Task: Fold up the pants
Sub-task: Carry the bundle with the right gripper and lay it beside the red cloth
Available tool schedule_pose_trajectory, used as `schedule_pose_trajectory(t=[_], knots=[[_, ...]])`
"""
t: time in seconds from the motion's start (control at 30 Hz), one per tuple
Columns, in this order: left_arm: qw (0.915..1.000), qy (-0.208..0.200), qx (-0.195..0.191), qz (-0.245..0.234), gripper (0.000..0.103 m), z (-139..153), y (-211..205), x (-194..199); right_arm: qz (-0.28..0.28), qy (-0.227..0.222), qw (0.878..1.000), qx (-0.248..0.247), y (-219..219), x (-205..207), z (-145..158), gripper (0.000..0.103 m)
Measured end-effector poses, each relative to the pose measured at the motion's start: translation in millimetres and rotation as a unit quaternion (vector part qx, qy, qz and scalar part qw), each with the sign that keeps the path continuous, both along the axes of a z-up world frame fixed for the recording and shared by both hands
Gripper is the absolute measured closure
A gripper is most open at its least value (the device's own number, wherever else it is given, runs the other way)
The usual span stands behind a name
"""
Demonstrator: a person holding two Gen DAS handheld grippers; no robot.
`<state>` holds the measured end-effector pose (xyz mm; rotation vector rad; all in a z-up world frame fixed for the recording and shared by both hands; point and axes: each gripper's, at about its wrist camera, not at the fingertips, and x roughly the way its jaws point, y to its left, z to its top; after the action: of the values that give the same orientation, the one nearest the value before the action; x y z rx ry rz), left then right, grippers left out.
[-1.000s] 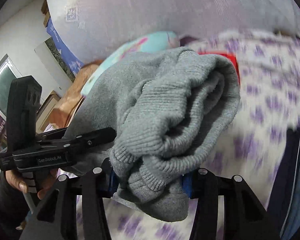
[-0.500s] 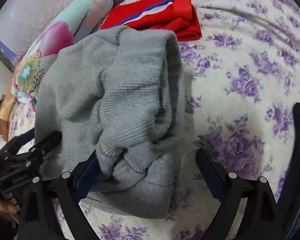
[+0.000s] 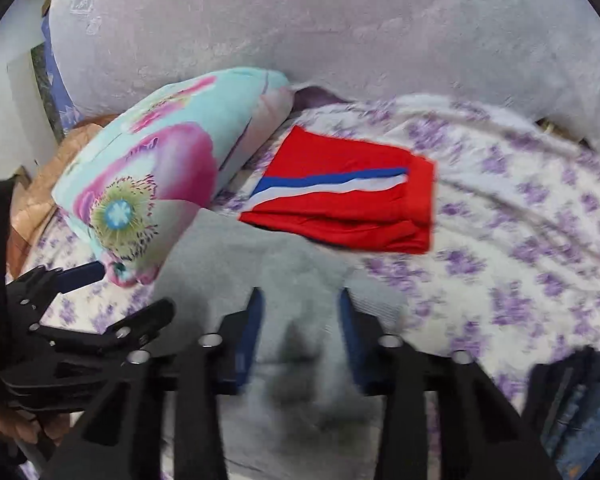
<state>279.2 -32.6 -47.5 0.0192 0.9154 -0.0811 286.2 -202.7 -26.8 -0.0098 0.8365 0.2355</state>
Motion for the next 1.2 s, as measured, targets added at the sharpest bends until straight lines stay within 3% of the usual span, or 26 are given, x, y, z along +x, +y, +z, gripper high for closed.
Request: schedule_pose_trajectory(t=[0.1,0.17,0.3,0.5,0.63,0.7,0.83,0.9,0.97,1.03,1.13,1.2], knots=[[0.9997,0.014,0.009,0.019,0.005,-8.9,2.3,16.5,0.004,0.022,1.000,0.004,7.1,0.5,-11.5,0.069],[0.9989,0.030,0.016,0.033,0.004,-22.4,8.8,26.2,-0.007,0.034,0.999,-0.025,7.1,-0.5,-25.7,0.069],[0.9992,0.028,-0.004,0.028,0.004,-36.2,14.5,28.2,0.006,0.047,0.998,-0.043,0.3,2.3,-52.7,0.068],[0.9993,0.021,0.015,0.027,0.004,-38.4,8.4,29.5,0.000,0.057,0.998,-0.006,-8.8,7.0,-55.8,0.065],[0.9991,0.025,0.008,0.033,0.004,-34.3,11.5,25.9,0.009,0.049,0.999,-0.010,-0.5,-2.1,-47.9,0.049],[0.9988,0.028,0.009,0.038,0.004,-30.7,11.8,21.5,0.003,0.043,0.999,-0.017,1.3,-8.3,-41.8,0.032],[0.9990,0.024,0.015,0.035,0.004,-21.6,8.6,6.2,-0.015,0.018,0.999,-0.034,1.7,-30.3,-29.3,0.027],[0.9987,0.026,0.024,0.036,0.004,-29.2,8.6,0.4,-0.024,0.044,0.997,-0.055,1.7,-32.4,-42.2,0.026],[0.9984,0.038,0.006,0.041,0.004,-39.2,11.5,1.4,-0.021,0.067,0.991,-0.111,7.4,-32.4,-66.8,0.021],[0.9974,0.048,-0.006,0.053,0.004,-40.4,16.4,1.4,-0.032,0.081,0.994,-0.071,-0.2,-33.3,-67.3,0.021],[0.9981,0.037,0.004,0.050,0.004,-22.2,16.2,-9.7,-0.053,0.076,0.996,-0.005,-17.9,-44.8,-43.3,0.021],[0.9986,0.028,0.012,0.044,0.005,-8.2,18.5,-25.5,-0.054,0.060,0.997,-0.006,-19.8,-60.1,-31.1,0.021]])
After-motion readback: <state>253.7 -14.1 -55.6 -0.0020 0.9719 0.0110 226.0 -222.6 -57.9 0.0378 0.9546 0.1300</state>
